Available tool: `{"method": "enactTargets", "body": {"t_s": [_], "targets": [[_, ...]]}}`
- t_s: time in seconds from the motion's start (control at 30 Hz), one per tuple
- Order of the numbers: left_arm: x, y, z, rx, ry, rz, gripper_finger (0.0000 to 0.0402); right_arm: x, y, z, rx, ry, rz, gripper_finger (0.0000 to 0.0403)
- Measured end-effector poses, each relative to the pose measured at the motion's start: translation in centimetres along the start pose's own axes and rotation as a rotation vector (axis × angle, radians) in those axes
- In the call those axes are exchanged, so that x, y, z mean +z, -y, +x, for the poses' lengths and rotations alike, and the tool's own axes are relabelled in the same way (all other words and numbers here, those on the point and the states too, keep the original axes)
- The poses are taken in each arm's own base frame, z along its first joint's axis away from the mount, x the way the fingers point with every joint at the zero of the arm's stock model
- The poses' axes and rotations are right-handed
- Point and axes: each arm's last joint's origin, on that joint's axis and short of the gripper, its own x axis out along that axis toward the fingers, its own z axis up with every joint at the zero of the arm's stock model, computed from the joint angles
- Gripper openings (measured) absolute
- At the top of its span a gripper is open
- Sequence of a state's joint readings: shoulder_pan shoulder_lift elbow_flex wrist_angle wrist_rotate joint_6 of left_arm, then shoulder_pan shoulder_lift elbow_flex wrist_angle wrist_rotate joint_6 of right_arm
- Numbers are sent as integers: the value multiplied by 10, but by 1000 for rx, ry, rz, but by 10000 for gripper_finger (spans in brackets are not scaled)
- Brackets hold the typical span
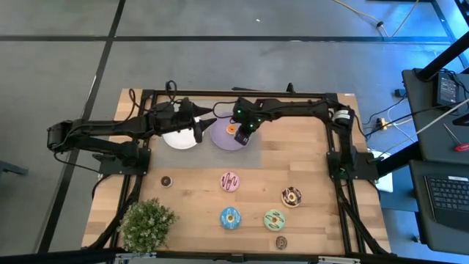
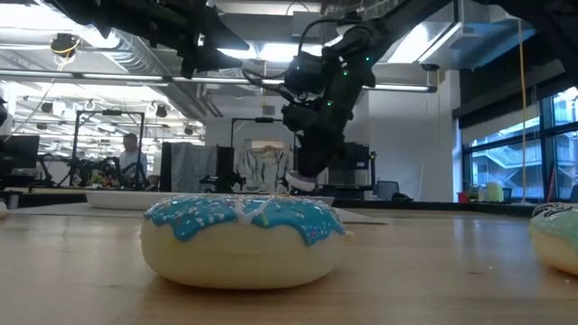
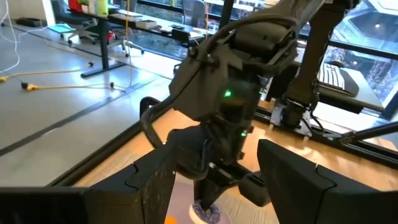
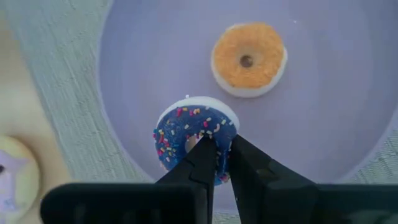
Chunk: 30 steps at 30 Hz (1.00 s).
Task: Pick & Place donuts
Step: Put the small blue donut on the purple plate
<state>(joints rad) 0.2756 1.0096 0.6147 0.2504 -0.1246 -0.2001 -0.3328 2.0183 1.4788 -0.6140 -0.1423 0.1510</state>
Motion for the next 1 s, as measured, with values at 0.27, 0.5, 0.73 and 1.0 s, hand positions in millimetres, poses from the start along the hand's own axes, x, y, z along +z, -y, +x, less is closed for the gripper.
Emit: {"method": "enactTargets", "body": {"t_s": [0.27,0.5,0.73,1.0], "targets": [[-2,0,0,-10,-27,3,219,-8,14,6,-39,-24,26,47],[-2,0,0,-10,-26,3,219,-10,20,11,-45,-5,32,79],[-2,0,0,-10,-27,3,219,-10,21,11,-44,1,35,116],[-26,-5,2,53,-250,-23,219,-8,20,11,-42,15,38,163]]}}
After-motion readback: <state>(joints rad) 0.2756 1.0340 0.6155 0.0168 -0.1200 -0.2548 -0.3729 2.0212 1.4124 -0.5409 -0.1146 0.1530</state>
